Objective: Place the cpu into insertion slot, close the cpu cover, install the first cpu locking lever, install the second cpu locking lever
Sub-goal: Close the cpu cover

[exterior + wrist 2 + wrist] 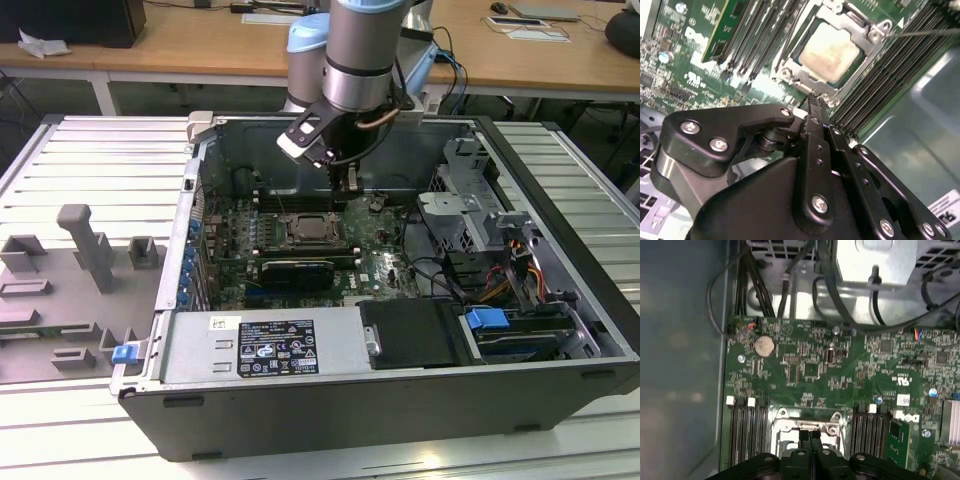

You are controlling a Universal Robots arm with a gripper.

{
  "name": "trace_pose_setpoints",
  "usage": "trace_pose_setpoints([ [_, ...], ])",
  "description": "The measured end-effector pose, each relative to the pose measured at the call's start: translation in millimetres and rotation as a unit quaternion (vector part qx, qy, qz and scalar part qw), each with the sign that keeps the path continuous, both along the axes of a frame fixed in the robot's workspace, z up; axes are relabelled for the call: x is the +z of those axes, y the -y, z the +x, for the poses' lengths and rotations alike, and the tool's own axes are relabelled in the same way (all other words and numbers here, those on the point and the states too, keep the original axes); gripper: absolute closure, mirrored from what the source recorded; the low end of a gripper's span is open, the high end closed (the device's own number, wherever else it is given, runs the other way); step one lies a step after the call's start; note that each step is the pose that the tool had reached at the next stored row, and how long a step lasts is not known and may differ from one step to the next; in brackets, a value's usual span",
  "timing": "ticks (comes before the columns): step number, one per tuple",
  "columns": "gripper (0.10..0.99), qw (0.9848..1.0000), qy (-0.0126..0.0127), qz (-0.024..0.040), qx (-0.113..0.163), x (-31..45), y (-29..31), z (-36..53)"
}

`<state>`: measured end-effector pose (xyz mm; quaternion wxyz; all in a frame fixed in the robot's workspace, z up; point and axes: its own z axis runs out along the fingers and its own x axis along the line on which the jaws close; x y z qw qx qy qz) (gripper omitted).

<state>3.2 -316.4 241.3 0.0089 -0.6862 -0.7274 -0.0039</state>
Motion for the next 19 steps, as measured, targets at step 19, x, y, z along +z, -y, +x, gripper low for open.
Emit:
trace_pose_setpoints([
  [19,0.98,1.0,0.0002,0.0,0.0,-9.3,0.0,-28.8],
])
